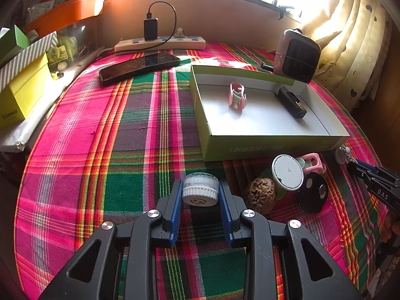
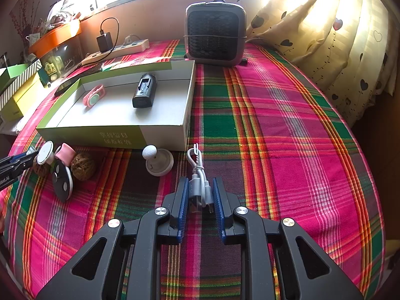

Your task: Organize objects

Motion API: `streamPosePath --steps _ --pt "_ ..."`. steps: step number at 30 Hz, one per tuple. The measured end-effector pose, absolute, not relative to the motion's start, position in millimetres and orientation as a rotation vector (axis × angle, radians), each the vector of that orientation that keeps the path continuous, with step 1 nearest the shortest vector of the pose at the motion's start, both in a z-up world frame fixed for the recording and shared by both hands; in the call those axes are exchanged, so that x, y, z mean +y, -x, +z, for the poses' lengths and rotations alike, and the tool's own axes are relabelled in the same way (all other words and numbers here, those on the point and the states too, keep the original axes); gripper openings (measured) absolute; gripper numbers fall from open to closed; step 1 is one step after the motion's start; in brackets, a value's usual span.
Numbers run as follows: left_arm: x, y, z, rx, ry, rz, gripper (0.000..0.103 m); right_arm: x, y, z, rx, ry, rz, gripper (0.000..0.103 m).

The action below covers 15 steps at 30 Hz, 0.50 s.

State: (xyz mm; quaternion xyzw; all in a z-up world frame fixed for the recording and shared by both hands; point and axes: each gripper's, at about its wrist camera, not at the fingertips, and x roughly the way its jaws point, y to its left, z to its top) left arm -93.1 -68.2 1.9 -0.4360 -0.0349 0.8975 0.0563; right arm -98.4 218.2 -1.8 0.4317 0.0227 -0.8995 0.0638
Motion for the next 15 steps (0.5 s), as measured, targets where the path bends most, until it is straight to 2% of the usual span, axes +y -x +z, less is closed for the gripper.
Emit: streamPosePath --steps 15 --pt "-70.9 89.9 18.3 -0.115 1.266 2.745 0.026 221.9 94.5 10.4 0.047 -1.266 -2.742 0.020"
